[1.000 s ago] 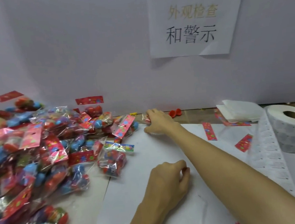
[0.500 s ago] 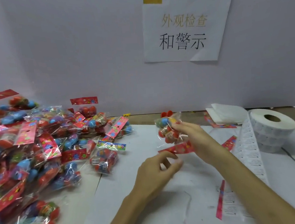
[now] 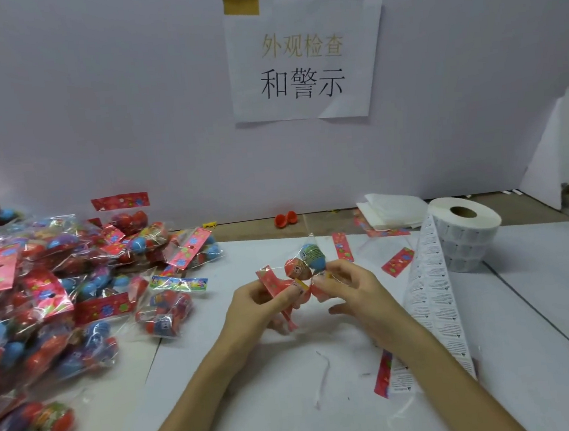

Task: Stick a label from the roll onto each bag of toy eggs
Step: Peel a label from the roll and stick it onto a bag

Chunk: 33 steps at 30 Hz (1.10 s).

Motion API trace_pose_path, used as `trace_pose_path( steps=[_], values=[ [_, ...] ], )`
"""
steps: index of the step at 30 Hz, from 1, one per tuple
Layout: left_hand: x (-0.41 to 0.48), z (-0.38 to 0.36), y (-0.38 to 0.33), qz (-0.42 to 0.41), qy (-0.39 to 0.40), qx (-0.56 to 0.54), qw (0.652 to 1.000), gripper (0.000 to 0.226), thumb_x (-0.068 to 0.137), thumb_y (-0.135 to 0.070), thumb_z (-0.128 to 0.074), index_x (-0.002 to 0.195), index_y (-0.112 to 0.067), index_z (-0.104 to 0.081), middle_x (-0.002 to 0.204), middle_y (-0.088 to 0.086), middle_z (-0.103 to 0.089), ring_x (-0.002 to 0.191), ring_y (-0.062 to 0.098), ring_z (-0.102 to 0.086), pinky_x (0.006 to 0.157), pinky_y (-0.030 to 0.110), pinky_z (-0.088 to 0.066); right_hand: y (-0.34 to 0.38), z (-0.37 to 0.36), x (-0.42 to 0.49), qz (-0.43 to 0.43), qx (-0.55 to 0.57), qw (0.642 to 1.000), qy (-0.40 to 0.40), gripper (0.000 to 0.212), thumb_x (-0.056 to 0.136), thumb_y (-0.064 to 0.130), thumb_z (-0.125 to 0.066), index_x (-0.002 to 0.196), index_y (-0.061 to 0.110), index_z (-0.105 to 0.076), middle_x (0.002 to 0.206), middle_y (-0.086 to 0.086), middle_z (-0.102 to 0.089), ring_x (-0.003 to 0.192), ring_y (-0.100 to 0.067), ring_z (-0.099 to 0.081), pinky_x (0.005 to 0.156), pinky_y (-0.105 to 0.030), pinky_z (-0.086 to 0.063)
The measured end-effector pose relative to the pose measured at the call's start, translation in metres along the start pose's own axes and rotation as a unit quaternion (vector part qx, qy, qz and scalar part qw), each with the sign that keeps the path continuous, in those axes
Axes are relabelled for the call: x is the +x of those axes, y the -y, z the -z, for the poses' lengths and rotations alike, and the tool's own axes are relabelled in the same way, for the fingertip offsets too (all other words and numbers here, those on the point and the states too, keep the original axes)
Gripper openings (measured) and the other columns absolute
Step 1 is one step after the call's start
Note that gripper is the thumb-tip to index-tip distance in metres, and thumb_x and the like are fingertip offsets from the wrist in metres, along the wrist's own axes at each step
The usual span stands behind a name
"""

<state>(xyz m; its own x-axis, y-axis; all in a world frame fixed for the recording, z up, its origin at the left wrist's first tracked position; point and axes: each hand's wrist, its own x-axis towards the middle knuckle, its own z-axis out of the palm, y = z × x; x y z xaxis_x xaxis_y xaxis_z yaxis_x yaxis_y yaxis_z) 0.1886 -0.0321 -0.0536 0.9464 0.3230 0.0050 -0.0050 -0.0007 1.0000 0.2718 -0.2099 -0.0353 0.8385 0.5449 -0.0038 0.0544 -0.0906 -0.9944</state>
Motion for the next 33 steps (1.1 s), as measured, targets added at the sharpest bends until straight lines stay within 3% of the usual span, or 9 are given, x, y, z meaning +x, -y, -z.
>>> trace_pose_path(
  steps=[3, 6, 10, 15, 19, 23, 26, 30, 33],
  values=[
    [0.002, 0.003, 0.002, 0.013, 0.000, -0.005, 1.000, 0.045, 0.067, -0.048, -0.081, 0.096, -0.014, -0.077, 0.079, 0.005, -0.077, 0.064, 0.016, -0.070, 0.056, 0.029, -0.059, 0.000, -0.001, -0.001, -0.008, 0.014, 1.000, 0.000, 0.040, 0.089, 0.048, -0.067, 0.119, 0.022, -0.063, 0.095, -0.002, -0.077, 0.088, -0.020, -0.074, 0.073, -0.028, -0.057],
    [0.004, 0.005, 0.004, 0.015, -0.001, -0.005, 1.000, 0.045, 0.066, -0.046, -0.081, 0.095, -0.012, -0.076, 0.079, 0.006, -0.077, 0.067, 0.013, -0.070, 0.056, 0.027, -0.057, -0.003, -0.002, 0.002, -0.012, 0.002, 1.000, -0.009, 0.029, 0.097, 0.042, -0.061, 0.120, 0.024, -0.059, 0.093, -0.002, -0.078, 0.084, -0.023, -0.076, 0.078, -0.033, -0.057],
    [0.006, 0.007, 0.007, 0.020, 0.006, -0.010, 1.000, 0.039, 0.067, -0.041, -0.082, 0.093, -0.012, -0.074, 0.079, 0.003, -0.076, 0.068, 0.010, -0.069, 0.057, 0.026, -0.054, -0.005, -0.002, 0.002, 0.009, -0.008, 1.000, -0.023, 0.022, 0.097, 0.037, -0.063, 0.113, 0.022, -0.064, 0.096, 0.000, -0.077, 0.090, -0.015, -0.075, 0.079, -0.034, -0.060],
    [0.004, 0.008, 0.007, 0.014, 0.034, -0.015, 0.999, 0.018, 0.070, -0.036, -0.085, 0.078, -0.021, -0.078, 0.082, 0.010, -0.076, 0.070, 0.014, -0.068, 0.061, 0.028, -0.055, -0.007, -0.005, 0.002, 0.055, -0.012, 0.996, -0.063, 0.018, 0.097, 0.033, -0.064, 0.110, 0.021, -0.068, 0.106, -0.002, -0.072, 0.096, -0.019, -0.070, 0.081, -0.039, -0.062],
    [0.004, 0.010, 0.007, 0.020, 0.051, 0.014, 0.998, 0.015, 0.068, -0.037, -0.082, 0.076, -0.026, -0.079, 0.081, 0.007, -0.076, 0.068, 0.011, -0.066, 0.061, 0.027, -0.053, -0.005, -0.004, 0.002, 0.064, 0.001, 0.995, -0.081, 0.012, 0.095, 0.033, -0.066, 0.105, 0.028, -0.067, 0.104, 0.003, -0.070, 0.095, -0.015, -0.070, 0.072, -0.025, -0.059],
    [0.005, 0.012, 0.008, 0.030, 0.050, 0.016, 0.998, 0.021, 0.069, -0.034, -0.081, 0.082, -0.018, -0.080, 0.088, 0.011, -0.077, 0.072, 0.014, -0.067, 0.064, 0.029, -0.054, -0.006, -0.004, 0.003, 0.053, -0.010, 0.996, -0.070, 0.009, 0.095, 0.030, -0.068, 0.104, 0.028, -0.068, 0.101, 0.001, -0.070, 0.094, -0.016, -0.072, 0.075, -0.034, -0.063],
    [0.004, 0.012, 0.008, 0.033, 0.033, -0.013, 0.999, 0.011, 0.068, -0.030, -0.081, 0.074, -0.021, -0.080, 0.080, 0.008, -0.075, 0.069, 0.012, -0.066, 0.061, 0.023, -0.054, -0.006, -0.005, 0.003, 0.036, 0.012, 0.998, -0.041, 0.016, 0.095, 0.028, -0.069, 0.110, 0.031, -0.066, 0.109, -0.001, -0.069, 0.097, -0.017, -0.072, 0.079, -0.039, -0.063],
    [0.005, 0.014, 0.007, 0.031, 0.021, -0.060, 0.997, 0.006, 0.070, -0.026, -0.080, 0.070, -0.020, -0.079, 0.071, 0.006, -0.069, 0.064, 0.013, -0.063, 0.055, 0.022, -0.052, -0.008, -0.011, 0.000, -0.001, -0.001, 1.000, 0.020, 0.029, 0.095, 0.025, -0.070, 0.122, 0.027, -0.061, 0.109, -0.004, -0.072, 0.089, -0.021, -0.075, 0.074, -0.036, -0.063],
    [0.006, 0.013, 0.010, 0.026, 0.010, -0.064, 0.998, 0.009, 0.082, -0.017, -0.078, 0.074, -0.018, -0.076, 0.077, 0.010, -0.071, 0.069, 0.019, -0.064, 0.059, 0.026, -0.053, -0.007, -0.014, -0.001, 0.036, -0.041, 0.998, 0.017, 0.030, 0.096, 0.019, -0.067, 0.125, 0.021, -0.059, 0.111, -0.009, -0.069, 0.080, -0.023, -0.076, 0.064, -0.031, -0.061]
  ],
)
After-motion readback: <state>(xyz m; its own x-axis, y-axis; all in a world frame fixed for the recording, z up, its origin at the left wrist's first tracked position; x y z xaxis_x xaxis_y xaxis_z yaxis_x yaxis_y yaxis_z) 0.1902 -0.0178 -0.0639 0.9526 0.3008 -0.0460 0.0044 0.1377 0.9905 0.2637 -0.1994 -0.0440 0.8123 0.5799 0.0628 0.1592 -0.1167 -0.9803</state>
